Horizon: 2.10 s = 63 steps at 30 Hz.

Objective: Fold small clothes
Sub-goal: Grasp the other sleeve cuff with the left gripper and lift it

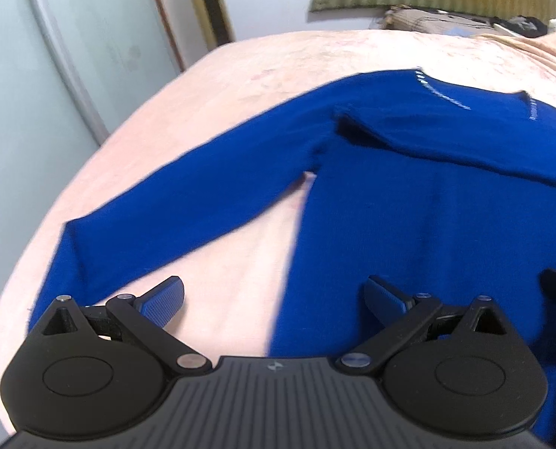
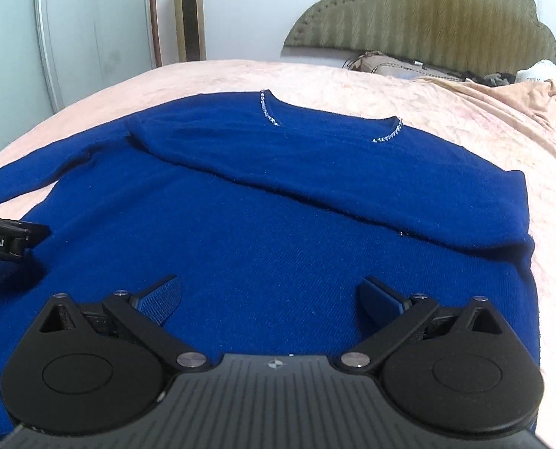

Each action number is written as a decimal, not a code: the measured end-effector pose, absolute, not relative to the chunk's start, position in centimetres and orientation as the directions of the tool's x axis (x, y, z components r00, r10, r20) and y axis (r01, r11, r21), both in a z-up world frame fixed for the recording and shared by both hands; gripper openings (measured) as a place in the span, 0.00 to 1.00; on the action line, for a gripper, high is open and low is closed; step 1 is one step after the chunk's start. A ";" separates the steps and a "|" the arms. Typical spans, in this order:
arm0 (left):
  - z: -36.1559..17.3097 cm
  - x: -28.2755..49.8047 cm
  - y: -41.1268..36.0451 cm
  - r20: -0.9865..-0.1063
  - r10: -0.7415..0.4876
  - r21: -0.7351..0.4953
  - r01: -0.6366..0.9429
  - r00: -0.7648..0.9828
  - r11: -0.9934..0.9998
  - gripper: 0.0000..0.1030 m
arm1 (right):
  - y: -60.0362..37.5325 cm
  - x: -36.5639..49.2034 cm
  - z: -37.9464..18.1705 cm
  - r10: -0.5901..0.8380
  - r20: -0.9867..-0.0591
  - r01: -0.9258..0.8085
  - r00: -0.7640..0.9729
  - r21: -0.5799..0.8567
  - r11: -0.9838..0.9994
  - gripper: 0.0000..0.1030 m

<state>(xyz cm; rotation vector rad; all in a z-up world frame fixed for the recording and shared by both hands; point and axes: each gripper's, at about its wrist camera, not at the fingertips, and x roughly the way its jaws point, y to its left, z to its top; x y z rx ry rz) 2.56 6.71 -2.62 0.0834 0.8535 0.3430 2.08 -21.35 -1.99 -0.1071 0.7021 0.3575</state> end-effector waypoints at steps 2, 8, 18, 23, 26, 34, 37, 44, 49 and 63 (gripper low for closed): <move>-2.5 2.4 8.1 -0.713 0.349 0.204 -0.296 0.608 0.933 1.00 | -21.4 2.1 -1.9 0.292 -0.645 -0.357 0.707 0.031 0.933 1.00; -2.1 2.7 13.8 -0.689 0.446 0.213 -0.430 0.571 0.878 1.00 | -21.4 1.9 -2.0 0.296 -0.639 -0.356 0.711 0.036 0.934 1.00; -3.1 1.6 22.5 -0.633 0.674 0.398 -0.586 0.382 0.706 1.00 | -21.1 1.8 -2.0 0.293 -0.635 -0.356 0.714 0.031 0.934 1.00; -1.8 -0.7 26.9 -0.587 0.751 0.411 -0.687 0.303 0.599 1.00 | -21.1 1.8 -2.0 0.293 -0.635 -0.356 0.715 0.031 0.934 1.00; -0.3 -2.0 30.1 -0.628 0.722 0.317 -0.752 0.290 0.578 1.00 | -21.2 1.8 -2.0 0.295 -0.635 -0.357 0.714 0.032 0.934 1.00; 2.4 -2.9 33.0 -0.657 0.685 0.237 -0.776 0.316 0.585 1.00 | -21.2 1.8 -2.0 0.296 -0.635 -0.358 0.714 0.033 0.933 1.00; 2.5 -3.6 35.2 -0.690 0.664 0.177 -0.823 0.287 0.540 1.00 | -21.2 1.8 -2.0 0.298 -0.633 -0.358 0.714 0.037 0.933 1.00; 3.1 -4.7 29.8 -0.681 0.593 0.200 -0.670 0.429 0.714 1.00 | -21.2 1.8 -2.0 0.302 -0.630 -0.356 0.716 0.043 0.933 1.00; 0.3 -2.2 25.3 -0.710 0.551 0.294 -0.527 0.439 0.798 1.00 | -21.2 1.8 -1.9 0.304 -0.629 -0.356 0.716 0.046 0.933 1.00; 3.2 -8.1 32.2 -0.585 0.788 0.312 -0.843 0.192 0.437 1.00 | -21.2 1.9 -2.0 0.311 -0.624 -0.356 0.716 0.056 0.933 1.00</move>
